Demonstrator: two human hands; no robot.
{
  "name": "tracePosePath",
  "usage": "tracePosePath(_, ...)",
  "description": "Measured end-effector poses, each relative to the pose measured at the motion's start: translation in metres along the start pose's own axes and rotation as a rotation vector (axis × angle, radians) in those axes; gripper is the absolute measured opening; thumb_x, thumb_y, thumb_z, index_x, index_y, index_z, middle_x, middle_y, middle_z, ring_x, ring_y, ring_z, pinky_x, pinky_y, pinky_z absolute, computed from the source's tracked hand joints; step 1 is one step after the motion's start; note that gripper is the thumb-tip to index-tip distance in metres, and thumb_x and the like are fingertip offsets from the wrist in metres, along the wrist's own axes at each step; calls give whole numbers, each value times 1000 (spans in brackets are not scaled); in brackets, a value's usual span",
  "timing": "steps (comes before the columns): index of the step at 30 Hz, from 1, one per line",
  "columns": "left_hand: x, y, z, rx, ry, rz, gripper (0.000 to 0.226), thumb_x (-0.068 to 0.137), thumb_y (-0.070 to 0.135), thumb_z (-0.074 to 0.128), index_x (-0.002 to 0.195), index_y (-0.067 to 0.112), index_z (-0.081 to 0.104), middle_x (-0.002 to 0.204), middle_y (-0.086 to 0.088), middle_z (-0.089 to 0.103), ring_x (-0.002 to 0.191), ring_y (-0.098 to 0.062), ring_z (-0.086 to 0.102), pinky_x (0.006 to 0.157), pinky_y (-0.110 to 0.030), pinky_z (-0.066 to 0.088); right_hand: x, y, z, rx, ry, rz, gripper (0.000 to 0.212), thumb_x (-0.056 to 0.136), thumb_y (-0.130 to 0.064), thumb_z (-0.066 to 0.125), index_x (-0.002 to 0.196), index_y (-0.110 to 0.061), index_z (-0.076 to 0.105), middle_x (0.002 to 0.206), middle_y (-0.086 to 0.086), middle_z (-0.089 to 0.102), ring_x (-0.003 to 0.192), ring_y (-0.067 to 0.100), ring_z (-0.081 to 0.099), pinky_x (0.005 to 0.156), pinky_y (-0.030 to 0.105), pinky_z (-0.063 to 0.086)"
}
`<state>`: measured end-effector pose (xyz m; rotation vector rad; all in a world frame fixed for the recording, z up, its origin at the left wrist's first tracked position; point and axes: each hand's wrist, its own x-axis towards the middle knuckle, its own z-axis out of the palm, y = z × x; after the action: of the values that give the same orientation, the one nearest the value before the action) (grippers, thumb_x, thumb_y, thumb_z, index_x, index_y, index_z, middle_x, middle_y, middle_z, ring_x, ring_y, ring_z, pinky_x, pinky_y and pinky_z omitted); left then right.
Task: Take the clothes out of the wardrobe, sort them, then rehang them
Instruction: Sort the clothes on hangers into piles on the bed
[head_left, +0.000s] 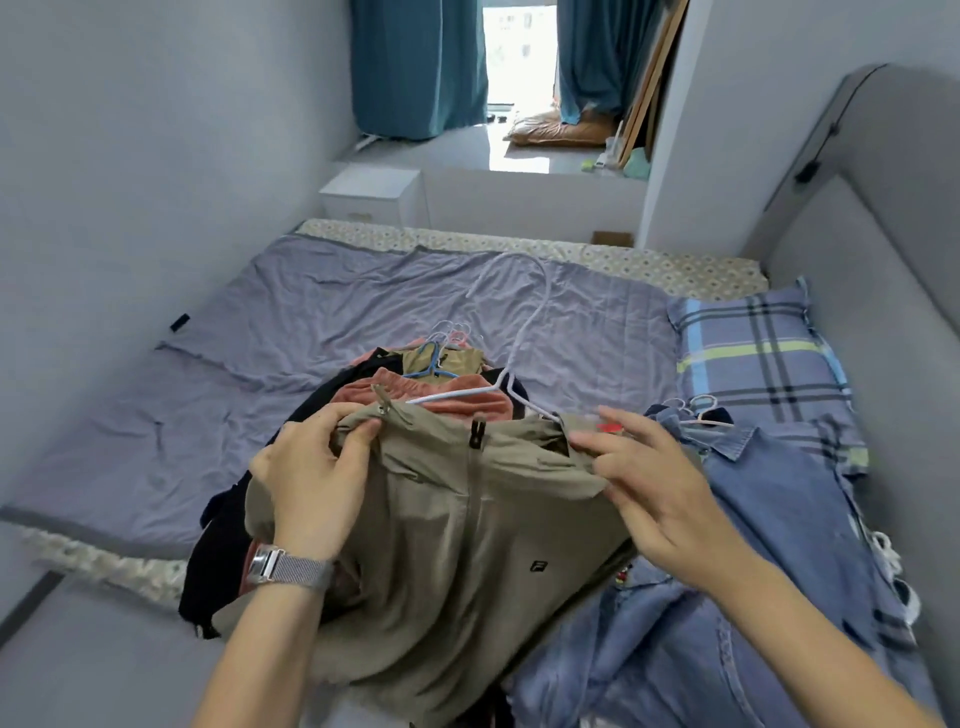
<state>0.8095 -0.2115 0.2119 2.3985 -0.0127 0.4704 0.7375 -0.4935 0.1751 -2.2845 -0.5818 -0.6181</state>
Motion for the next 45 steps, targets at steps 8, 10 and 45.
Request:
tracePosePath(8,-16,7,-19,-64,-60,1,9,74,45,46,77,49,53,84,16,62,102,-21,57,87,-34,27,0,-14,-36,-84,-198,-22,22,74,-15,54,92,-24,46,98,-10,55,118,5,49,100,26,36)
tracePosePath(10,-13,5,-26,-61,-61,8,8,75,45,46,76,50,52,80,20,59,103,-20,57,84,-32,23,6,-15,-45,-64,-136,95,24,75,-17,49,95,-27,41,92,-17,45,93,-3,47,83,12,34)
tracePosePath(45,15,-49,-67,125,-67,477,58,77,59,49,118,19,55,116,-1,53,109,-22,48,93,-41,38,25,-79,-14,-70,-187,669,33,76,-52,61,57,-26,64,53,-1,55,58,22,54,58,41,41)
